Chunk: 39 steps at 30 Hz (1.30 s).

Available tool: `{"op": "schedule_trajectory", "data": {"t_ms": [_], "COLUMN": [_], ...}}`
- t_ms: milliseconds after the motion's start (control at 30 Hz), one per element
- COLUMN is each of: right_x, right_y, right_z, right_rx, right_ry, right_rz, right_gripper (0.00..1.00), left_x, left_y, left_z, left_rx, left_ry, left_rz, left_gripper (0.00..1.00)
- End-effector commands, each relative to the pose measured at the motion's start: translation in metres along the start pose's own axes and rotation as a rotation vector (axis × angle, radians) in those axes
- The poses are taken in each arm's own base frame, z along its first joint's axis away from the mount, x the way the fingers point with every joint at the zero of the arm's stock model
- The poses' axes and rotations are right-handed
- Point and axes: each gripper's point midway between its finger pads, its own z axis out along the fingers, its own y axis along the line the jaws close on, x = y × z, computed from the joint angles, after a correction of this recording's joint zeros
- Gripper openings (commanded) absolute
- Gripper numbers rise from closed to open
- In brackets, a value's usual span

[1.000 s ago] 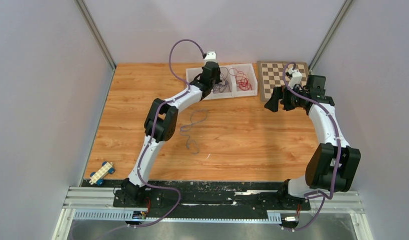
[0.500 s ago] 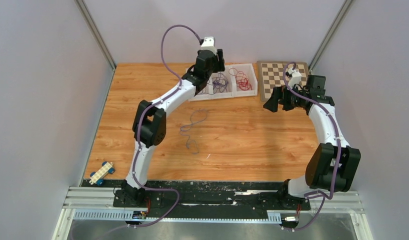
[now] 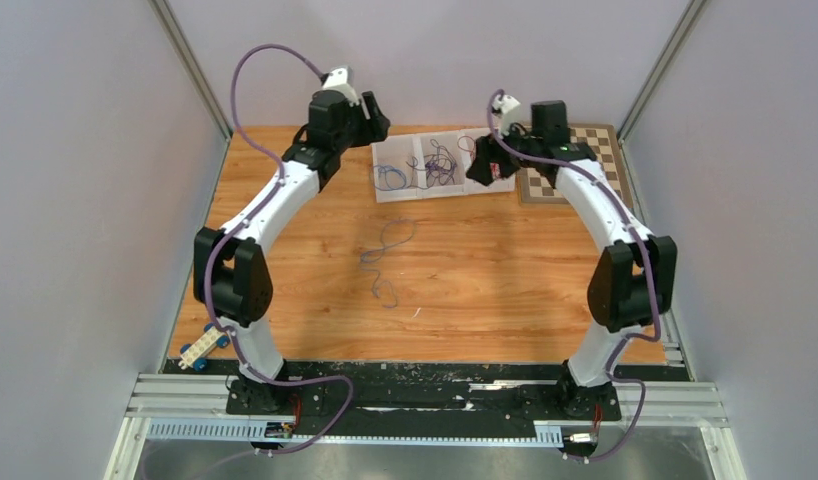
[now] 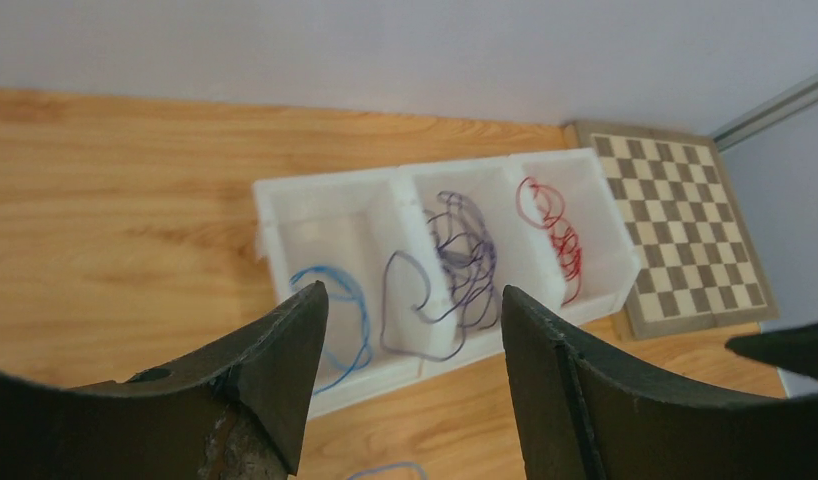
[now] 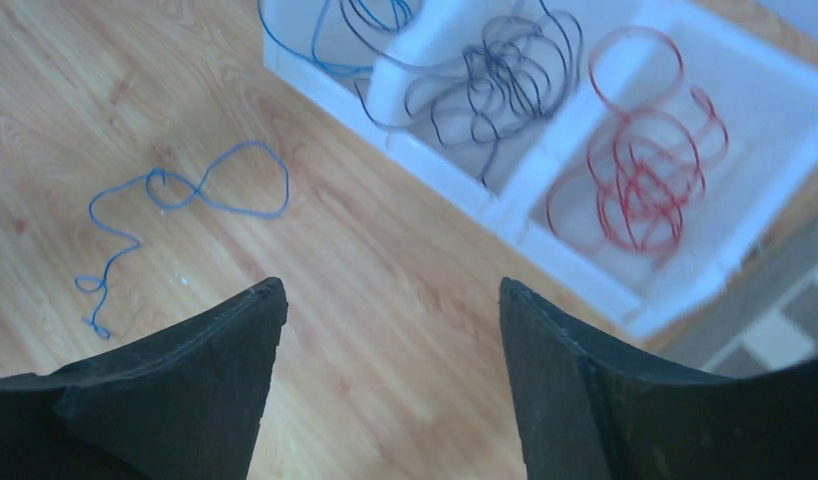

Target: Untangle the cables

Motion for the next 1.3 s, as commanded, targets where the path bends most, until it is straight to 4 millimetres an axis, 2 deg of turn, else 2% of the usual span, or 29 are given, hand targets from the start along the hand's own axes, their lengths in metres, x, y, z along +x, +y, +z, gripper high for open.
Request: {"op": "schedule_trajectory", "data": {"t_ms": [0, 33, 67, 100, 133, 167, 200, 233, 300, 467, 533, 600, 733, 800, 900, 967, 1100, 1167, 1267], "right_x": [-0.063, -0.069, -0.077, -0.083, -0.084, -0.087, -0.087, -0.087, -0.078, -0.072, -0.064, -0.057, -0.047, -0.053, -0.070, -0.081, -0.087, -0.086, -0.082], "right_y": [0.021, 0.025, 0.029, 0.034, 0.037, 0.042, 0.045, 0.047, 0.045, 0.039, 0.034, 0.031, 0.027, 0.027, 0.023, 0.013, -0.010, -0.022, -0.038], "right_z": [0.058, 0.074, 0.090, 0.105, 0.121, 0.133, 0.146, 0.156, 0.179, 0.209, 0.216, 0.220, 0.220, 0.213, 0.190, 0.170, 0.141, 0.131, 0.127], "right_rx": [0.007, -0.003, -0.014, -0.026, -0.037, -0.052, -0.066, -0.075, -0.081, -0.045, -0.034, -0.029, -0.016, -0.012, -0.008, 0.001, 0.018, 0.031, 0.049], "right_ry": [-0.089, -0.092, -0.100, -0.106, -0.106, -0.110, -0.111, -0.112, -0.099, -0.093, -0.079, -0.065, -0.041, -0.050, -0.081, -0.103, -0.120, -0.120, -0.116], "right_rz": [-0.170, -0.182, -0.199, -0.217, -0.228, -0.243, -0.250, -0.257, -0.260, -0.318, -0.330, -0.340, -0.357, -0.361, -0.360, -0.358, -0.357, -0.355, -0.343], "right_gripper": [0.74, 0.72, 0.71, 0.70, 0.70, 0.70, 0.71, 0.72, 0.75, 0.75, 0.71, 0.60, 0.35, 0.20, 0.00, 0.00, 0.00, 0.00, 0.00], "left_x": [-0.021, -0.012, -0.022, -0.021, -0.020, -0.025, -0.025, -0.029, -0.033, -0.032, -0.032, -0.031, -0.033, -0.034, -0.034, -0.036, -0.036, -0.035, -0.033], "left_y": [0.015, 0.025, 0.035, 0.041, 0.057, 0.058, 0.072, 0.073, 0.088, 0.099, 0.102, 0.105, 0.108, 0.108, 0.109, 0.108, 0.105, 0.104, 0.104], "left_z": [-0.052, -0.057, -0.067, -0.077, -0.081, -0.090, -0.094, -0.101, -0.110, -0.118, -0.117, -0.115, -0.110, -0.106, -0.102, -0.100, -0.096, -0.095, -0.093], "left_rx": [0.055, 0.043, 0.026, 0.021, -0.006, 0.000, -0.025, -0.020, -0.042, -0.064, -0.069, -0.073, -0.072, -0.067, -0.063, -0.054, -0.034, -0.029, -0.022], "left_ry": [0.010, 0.036, 0.016, 0.023, 0.027, 0.021, 0.020, 0.011, 0.003, 0.025, 0.031, 0.034, 0.042, 0.053, 0.063, 0.063, 0.066, 0.068, 0.074], "left_rz": [-0.029, -0.033, -0.040, -0.053, -0.068, -0.080, -0.093, -0.096, -0.101, -0.117, -0.132, -0.141, -0.150, -0.153, -0.164, -0.170, -0.185, -0.190, -0.197], "left_gripper": [0.72, 0.72, 0.73, 0.73, 0.73, 0.73, 0.73, 0.74, 0.74, 0.75, 0.75, 0.75, 0.75, 0.74, 0.74, 0.74, 0.73, 0.72, 0.71]}}
